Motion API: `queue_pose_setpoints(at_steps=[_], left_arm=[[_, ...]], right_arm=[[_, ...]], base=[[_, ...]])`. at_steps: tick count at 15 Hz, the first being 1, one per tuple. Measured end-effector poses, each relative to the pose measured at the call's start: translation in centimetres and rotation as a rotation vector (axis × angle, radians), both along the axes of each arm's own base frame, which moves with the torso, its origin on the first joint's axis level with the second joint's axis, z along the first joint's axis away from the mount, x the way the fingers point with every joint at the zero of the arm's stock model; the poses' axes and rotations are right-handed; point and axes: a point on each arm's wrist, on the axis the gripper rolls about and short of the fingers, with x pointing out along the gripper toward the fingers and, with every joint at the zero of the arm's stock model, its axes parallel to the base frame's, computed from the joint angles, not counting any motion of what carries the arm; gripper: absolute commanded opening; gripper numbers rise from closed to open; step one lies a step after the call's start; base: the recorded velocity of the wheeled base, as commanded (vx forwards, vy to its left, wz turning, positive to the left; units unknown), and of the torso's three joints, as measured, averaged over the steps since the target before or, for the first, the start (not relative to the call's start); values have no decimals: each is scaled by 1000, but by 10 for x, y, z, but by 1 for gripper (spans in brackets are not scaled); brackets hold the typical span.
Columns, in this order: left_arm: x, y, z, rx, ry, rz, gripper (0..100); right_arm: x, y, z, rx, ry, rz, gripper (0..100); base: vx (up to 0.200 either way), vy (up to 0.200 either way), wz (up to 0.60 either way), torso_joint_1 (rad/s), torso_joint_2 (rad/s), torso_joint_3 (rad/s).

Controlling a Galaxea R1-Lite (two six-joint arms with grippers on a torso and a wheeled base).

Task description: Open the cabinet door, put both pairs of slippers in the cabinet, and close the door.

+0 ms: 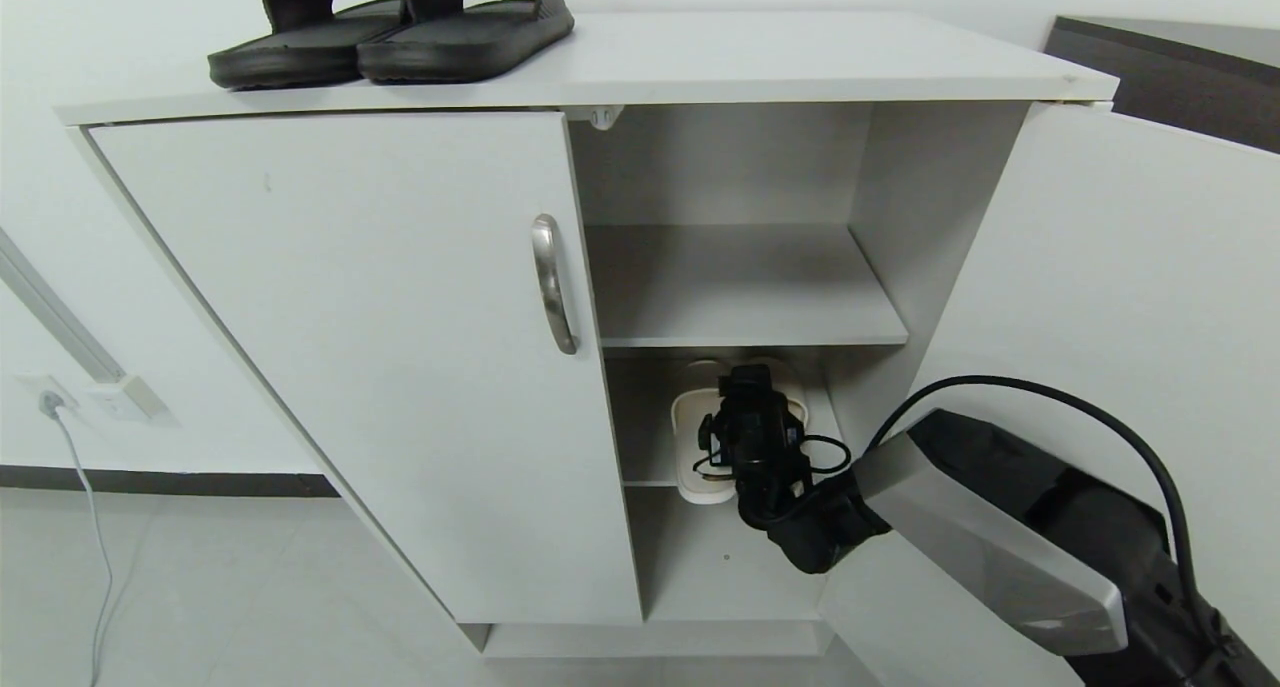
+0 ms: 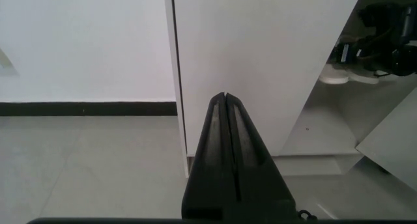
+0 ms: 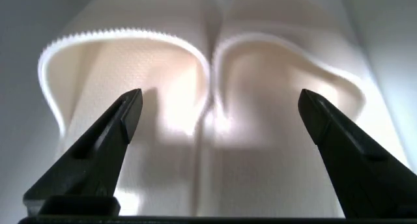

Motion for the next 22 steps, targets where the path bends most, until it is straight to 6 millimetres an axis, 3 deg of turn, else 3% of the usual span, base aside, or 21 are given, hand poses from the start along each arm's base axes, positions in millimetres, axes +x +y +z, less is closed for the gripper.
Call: queue_pose_setpoints(at_steps=[11,15,22], left_arm=[[0,0,0,-2,0,2,0],[0,0,0,-3,0,3,0],[0,0,0,-4,0,4,0]], right_arm=[[-108,-24,25,21,37,68,100],[-114,-27,30,35,38,68,100],[-118,-28,27,25,49,71,100]], base=[[0,0,0,0,0,0],[0,0,0,0,0,0],[-171,0,0,1,1,1]])
